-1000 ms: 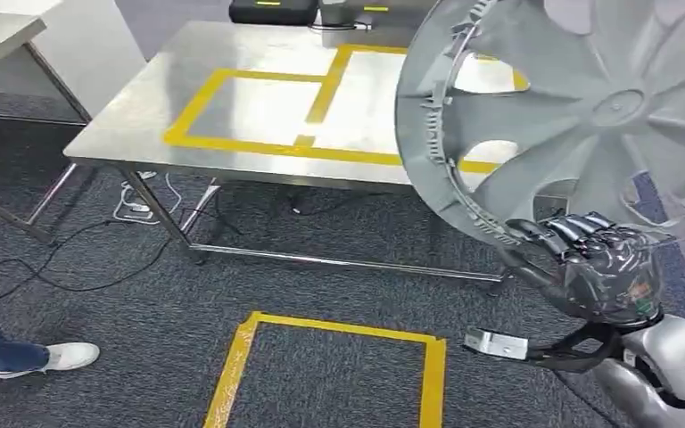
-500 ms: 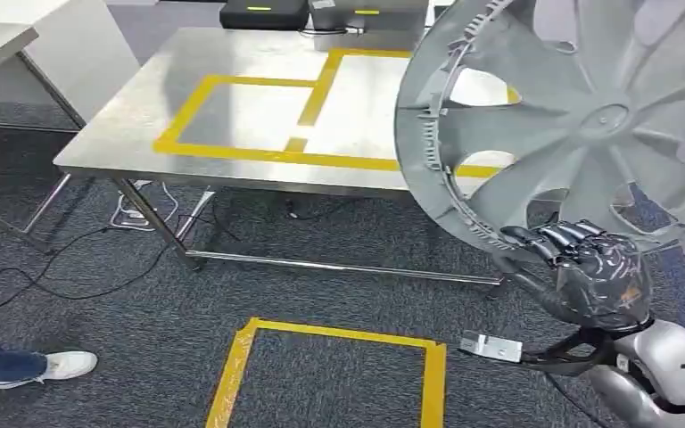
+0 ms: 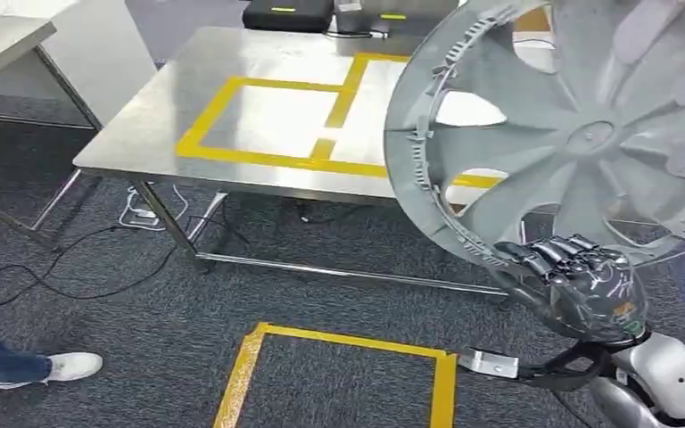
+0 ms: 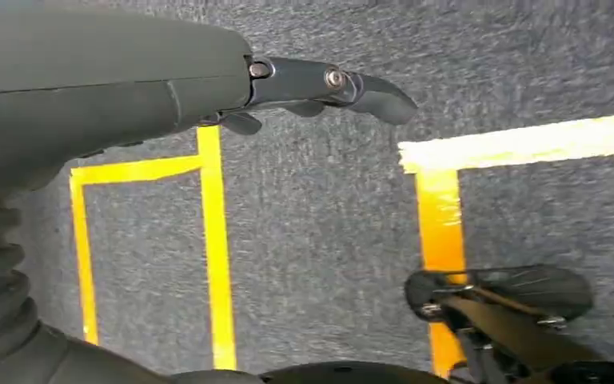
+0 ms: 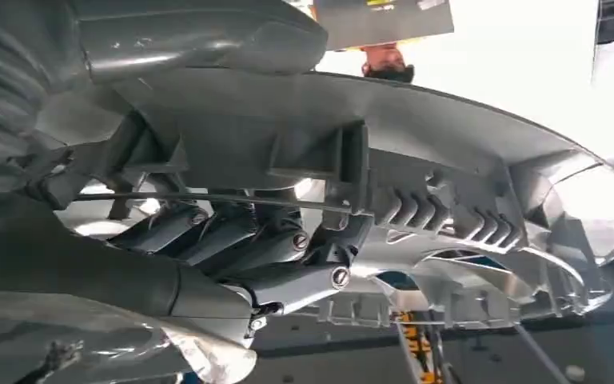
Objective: Take the parts from the cabinet and place them on the table.
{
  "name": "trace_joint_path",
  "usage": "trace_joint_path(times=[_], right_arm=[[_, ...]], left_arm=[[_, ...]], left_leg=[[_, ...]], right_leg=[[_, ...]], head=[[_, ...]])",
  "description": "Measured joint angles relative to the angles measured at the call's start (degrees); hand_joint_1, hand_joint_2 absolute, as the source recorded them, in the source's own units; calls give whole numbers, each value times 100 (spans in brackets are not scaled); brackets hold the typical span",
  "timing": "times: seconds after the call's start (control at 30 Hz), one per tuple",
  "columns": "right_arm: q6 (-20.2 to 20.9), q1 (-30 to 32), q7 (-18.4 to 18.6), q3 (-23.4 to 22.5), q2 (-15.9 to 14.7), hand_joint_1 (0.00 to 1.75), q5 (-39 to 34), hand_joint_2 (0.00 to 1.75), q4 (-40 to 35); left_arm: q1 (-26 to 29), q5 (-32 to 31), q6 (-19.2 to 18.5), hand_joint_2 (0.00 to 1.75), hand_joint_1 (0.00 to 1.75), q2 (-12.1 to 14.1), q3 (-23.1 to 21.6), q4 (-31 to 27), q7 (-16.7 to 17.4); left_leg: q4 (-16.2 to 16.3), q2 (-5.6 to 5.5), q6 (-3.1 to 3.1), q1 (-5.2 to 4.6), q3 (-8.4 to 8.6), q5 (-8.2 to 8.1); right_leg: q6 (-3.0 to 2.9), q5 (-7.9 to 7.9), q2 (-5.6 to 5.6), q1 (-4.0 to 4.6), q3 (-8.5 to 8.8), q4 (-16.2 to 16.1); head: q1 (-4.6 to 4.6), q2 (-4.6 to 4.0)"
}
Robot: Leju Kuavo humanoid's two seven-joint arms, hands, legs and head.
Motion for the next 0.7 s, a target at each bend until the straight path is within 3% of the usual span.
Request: trace_joint_path(times=[0.03, 0.1, 0.17, 0.2, 0.23, 0.3, 0.33, 0.37, 0.4, 0.47, 0.5, 0.53, 0.57, 0.63, 0.7], right_arm=[[-19, 0, -2, 2, 0, 175, 7, 175, -4], [-42, 28, 0, -2, 0, 175, 28, 175, 0], [-48, 60, 9, -4, 0, 175, 33, 175, -2], [-48, 65, 9, -7, 0, 175, 33, 175, 0], [-48, 64, 7, -5, 0, 175, 31, 175, -2], [-48, 65, 20, -7, 0, 175, 24, 175, 0], [-48, 71, 17, -5, 0, 175, 24, 175, 0], [-46, 87, 15, 4, 0, 175, 28, 175, 0], [-44, 92, 15, 7, 0, 175, 33, 175, 0], [-37, 87, 15, 9, 0, 175, 39, 175, 0], [-35, 87, 15, 13, 0, 175, 44, 175, 2], [-37, 60, 20, 20, 0, 175, 42, 175, 4], [-39, 58, 18, 24, 0, 175, 44, 175, 0], [-37, 74, 17, 35, 0, 175, 44, 175, 6], [-35, 78, 11, 39, 0, 175, 44, 175, 11]], left_arm=[[-17, 0, 2, 175, 0, 2, 0, 0, 0], [-19, 0, 2, 175, 0, 2, 0, 0, -2], [-25, -2, 9, 175, 0, 26, 0, 0, 0], [-29, -2, 9, 175, 0, 20, 0, 0, -2], [-38, -2, 9, 175, 0, 15, 0, 0, 0], [-35, -4, 9, 175, 0, 15, 0, 0, 0], [-20, -4, 9, 175, 0, 15, 0, 0, 0], [2, -7, 7, 175, 0, 15, 2, 0, 2], [14, -13, 9, 175, 0, 17, 2, 0, 2], [9, -20, 9, 175, 0, 24, 2, 0, 2], [9, -20, 9, 175, 0, 26, 2, 0, 2], [5, -28, 9, 175, 0, 26, 2, 0, 0], [1, -39, 11, 175, 0, 26, 2, 0, 2], [3, -42, 11, 175, 0, 26, 2, 2, 7], [24, -44, 31, 175, 0, 28, 2, 2, 4]], left_leg=[[48, -8, -25, -10, -7, -31], [-14, -1, -67, 10, 9, -50], [1, 8, -129, 9, 85, -135], [190, 14, -174, 10, 27, -208], [581, 15, -215, 35, -181, -359], [1449, 19, -271, 88, -706, -619], [1720, 20, -288, 104, -908, -629], [1715, 20, -294, 115, -989, -454], [1470, 21, -283, 119, -955, -172], [551, 23, -228, 115, -686, 517], [409, 20, -203, 97, -602, 505], [322, 25, -169, 55, -529, 458], [160, 35, -116, 51, -455, 310], [104, 23, -54, 49, -433, 282], [-33, 6, 9, 80, -227, 273]], right_leg=[[-26, -61, 7, 7, 121, -180], [-83, -99, 20, 25, 124, -128], [-122, -114, 21, -36, 224, -209], [-169, -153, 15, -38, 281, -220], [-201, -189, -6, -40, 321, -220], [-198, -270, -12, -37, 401, -220], [-196, -312, -8, -38, 452, -220], [-190, -366, 3, -41, 528, -220], [-176, -425, 11, -45, 605, -220], [-127, -545, 16, -50, 781, -222], [-111, -593, 8, -56, 777, -256], [-57, -628, 13, -23, 821, -269], [-30, -629, 5, -32, 860, -301], [56, -558, -1, -36, 927, -335], [69, -611, -5, -49, 846, -123]], head=[[-2, 0], [-18, 0], [2, 0], [-35, 0], [-37, 0], [-28, 0], [-37, 0], [-35, 0], [-35, 0], [-35, 0], [-26, 0], [-26, 0], [-35, 0], [-37, 0], [-9, 0]])
